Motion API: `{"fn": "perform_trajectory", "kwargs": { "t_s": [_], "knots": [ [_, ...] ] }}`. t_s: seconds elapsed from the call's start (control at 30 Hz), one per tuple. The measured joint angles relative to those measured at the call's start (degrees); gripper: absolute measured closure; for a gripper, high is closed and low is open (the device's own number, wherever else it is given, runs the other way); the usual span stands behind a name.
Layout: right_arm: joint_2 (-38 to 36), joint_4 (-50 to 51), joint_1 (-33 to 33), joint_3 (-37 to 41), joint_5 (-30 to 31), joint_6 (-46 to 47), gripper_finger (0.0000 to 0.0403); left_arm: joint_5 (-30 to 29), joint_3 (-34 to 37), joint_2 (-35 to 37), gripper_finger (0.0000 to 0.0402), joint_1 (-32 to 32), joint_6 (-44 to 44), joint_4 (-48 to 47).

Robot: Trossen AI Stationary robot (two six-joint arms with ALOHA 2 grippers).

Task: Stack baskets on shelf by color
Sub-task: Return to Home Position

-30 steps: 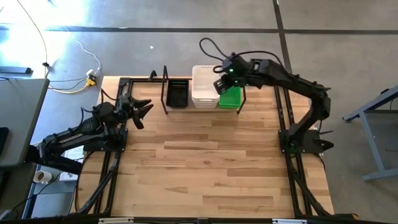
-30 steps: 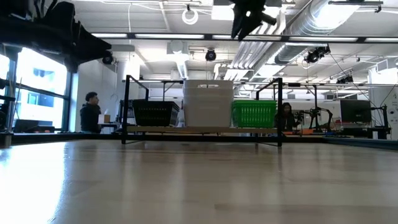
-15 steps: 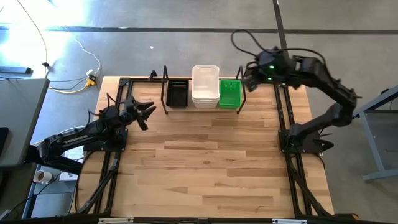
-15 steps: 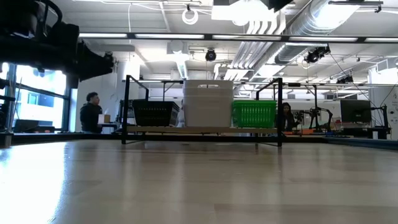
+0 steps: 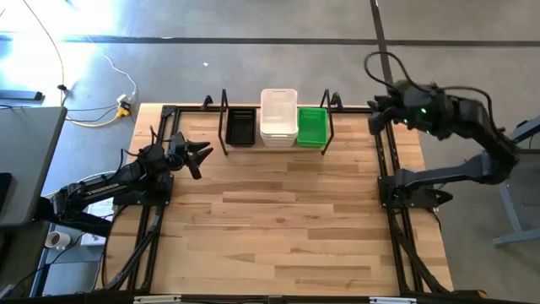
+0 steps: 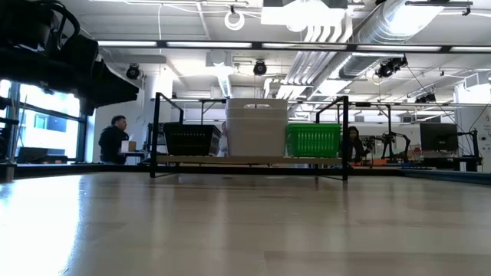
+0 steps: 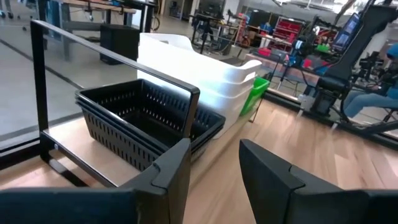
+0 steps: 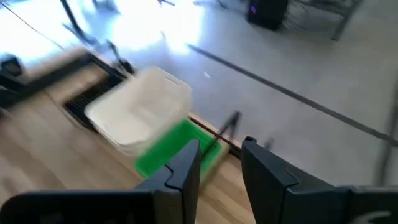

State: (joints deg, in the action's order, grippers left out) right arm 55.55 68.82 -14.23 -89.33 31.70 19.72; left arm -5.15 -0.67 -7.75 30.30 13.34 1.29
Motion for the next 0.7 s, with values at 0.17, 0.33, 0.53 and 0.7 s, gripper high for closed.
{"fn": "perform_trajectory", "kwargs": {
  "t_s": [0.17, 0.33, 0.53, 0.7],
  "knots": [
    [-11.4, -17.3, 1.5, 16.6, -6.2, -6.4, 0.03, 0.0, 0.0, 0.0, 0.0273, 0.0, 0.0, 0.0],
    [-21.9, -27.3, 3.2, 31.8, -8.2, -5.2, 0.03, 0.0, 0.0, 0.0, 0.0273, 0.0, 0.0, 0.0],
    [-32.4, -39.1, 6.4, 47.1, -12.1, -4.2, 0.03, 0.0, 0.0, 0.0, 0.0273, 0.0, 0.0, 0.0],
    [-39.2, -46.9, 8.9, 56.7, -16.1, -4.3, 0.03, 0.0, 0.0, 0.0, 0.0273, 0.0, 0.0, 0.0]
  ]
}}
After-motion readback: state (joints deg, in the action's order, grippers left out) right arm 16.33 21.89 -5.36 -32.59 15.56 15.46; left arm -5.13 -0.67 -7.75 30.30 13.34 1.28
